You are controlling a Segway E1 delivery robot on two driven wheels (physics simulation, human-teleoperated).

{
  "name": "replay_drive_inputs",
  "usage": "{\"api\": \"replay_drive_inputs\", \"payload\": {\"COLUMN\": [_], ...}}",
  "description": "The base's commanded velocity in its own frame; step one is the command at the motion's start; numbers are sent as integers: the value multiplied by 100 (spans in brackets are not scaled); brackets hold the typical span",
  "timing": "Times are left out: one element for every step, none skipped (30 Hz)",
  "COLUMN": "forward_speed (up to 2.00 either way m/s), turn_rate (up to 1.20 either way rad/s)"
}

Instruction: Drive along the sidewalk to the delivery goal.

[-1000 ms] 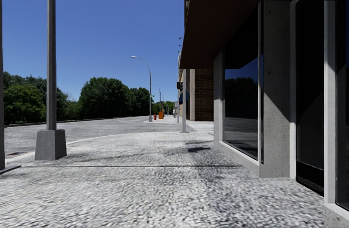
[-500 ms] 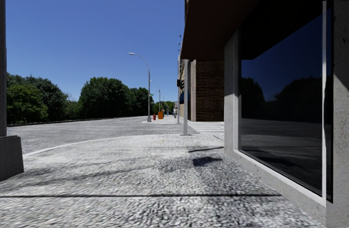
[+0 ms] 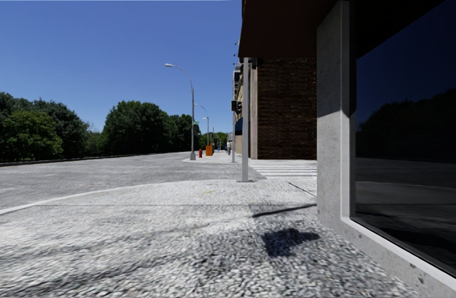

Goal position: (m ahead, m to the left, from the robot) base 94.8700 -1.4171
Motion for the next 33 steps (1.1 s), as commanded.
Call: {"api": "replay_drive_inputs", "payload": {"forward_speed": [200,200,200,200,200,200,200,200,200,200,200,200,200,200,200,200,200,200,200,200,200,200,200,200,200,200,200,200,200,200,200,200,200], "turn_rate": [0,0,0,0,0,0,0,0,0,0,0,0,0,0,0,0,0,0,-10,-28,-36,-36,-38,-39,-39,-48,-57,-64,-64,-64,-64,-64,-64]}}
